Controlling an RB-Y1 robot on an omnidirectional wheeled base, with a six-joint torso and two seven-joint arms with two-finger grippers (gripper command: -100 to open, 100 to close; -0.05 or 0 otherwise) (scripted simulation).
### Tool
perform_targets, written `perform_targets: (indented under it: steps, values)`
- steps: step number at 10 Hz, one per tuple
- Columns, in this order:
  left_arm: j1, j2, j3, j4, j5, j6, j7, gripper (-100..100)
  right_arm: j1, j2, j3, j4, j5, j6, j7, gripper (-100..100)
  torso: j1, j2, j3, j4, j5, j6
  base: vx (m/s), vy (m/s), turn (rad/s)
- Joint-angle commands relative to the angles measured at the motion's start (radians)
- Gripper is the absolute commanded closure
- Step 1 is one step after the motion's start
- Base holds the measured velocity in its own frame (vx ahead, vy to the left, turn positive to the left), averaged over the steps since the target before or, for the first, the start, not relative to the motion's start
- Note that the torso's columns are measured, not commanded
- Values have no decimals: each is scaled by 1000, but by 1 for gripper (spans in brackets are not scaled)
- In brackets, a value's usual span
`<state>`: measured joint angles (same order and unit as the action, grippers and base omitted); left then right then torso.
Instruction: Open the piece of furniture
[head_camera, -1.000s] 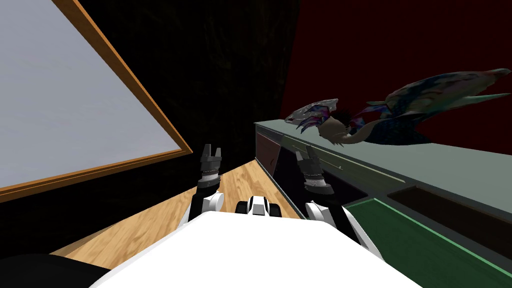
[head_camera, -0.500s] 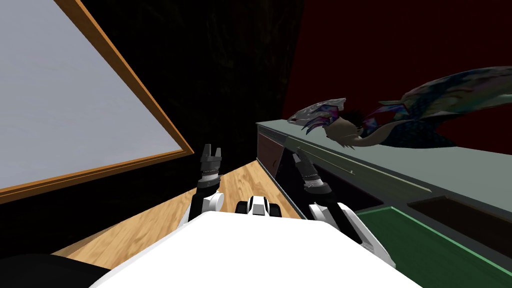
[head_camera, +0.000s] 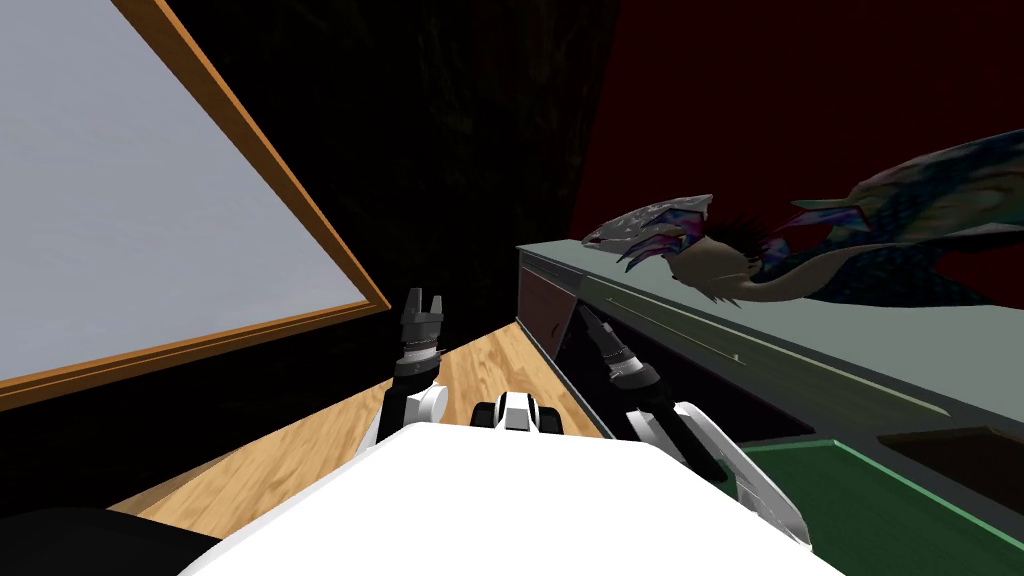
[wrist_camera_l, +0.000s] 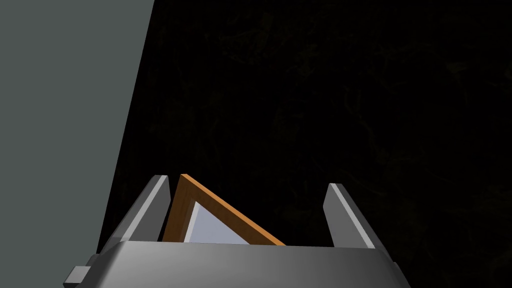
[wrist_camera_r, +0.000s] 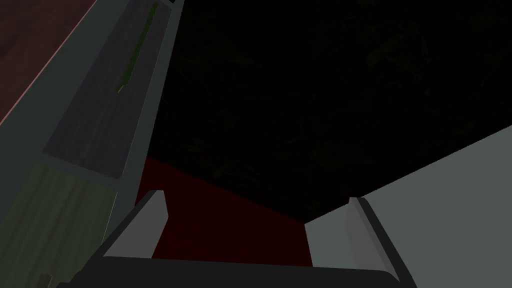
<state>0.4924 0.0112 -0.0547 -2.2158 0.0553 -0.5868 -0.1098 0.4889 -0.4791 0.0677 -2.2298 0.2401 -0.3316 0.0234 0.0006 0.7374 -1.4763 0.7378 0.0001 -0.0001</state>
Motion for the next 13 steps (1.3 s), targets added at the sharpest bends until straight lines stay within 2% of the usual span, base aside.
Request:
perform_targets:
  steps: [1, 2, 3, 4, 8, 9, 12, 13]
  values:
    - [0, 0, 0, 0, 0, 0, 0, 0, -13, -78, 2, 17, 53, 28, 27, -100, 0, 1, 1, 0, 0, 0, 50, 57, 23]
    - [0, 0, 0, 0, 0, 0, 0, 0, -13, -87, 2, 17, 53, 28, 27, -100, 0, 1, 1, 0, 0, 0, 41, 44, 13]
    - [0, 0, 0, 0, 0, 0, 0, 0, -17, -127, 3, 29, 88, 41, 45, -100, -1, 1, 1, 0, 0, 0, 46, 52, 29]
    - [0, 0, 0, 0, 0, 0, 0, 0, -17, -135, 3, 29, 88, 41, 45, -100, -1, 1, 0, 0, 0, 0, 37, 47, 15]
    - [0, 0, 0, 0, 0, 0, 0, 0, -32, -267, 9, 72, 196, 83, 100, -100, -1, 0, 0, 0, 0, 0, 59, 62, 25]
    - [0, 0, 0, 0, 0, 0, 0, 0, -32, -284, 9, 72, 196, 83, 100, -100, -1, 1, 1, 0, 0, 0, 40, 46, 17]
    - [0, 0, 0, 0, 0, 0, 0, 0, -43, -373, 13, 108, 269, 112, 138, -100, -1, 1, 0, 0, 0, 0, 53, 48, 24]
    - [0, 0, 0, 0, 0, 0, 0, 0, -43, -387, 13, 108, 269, 112, 138, -100, 0, 0, 0, 0, 0, 0, 47, 49, 18]
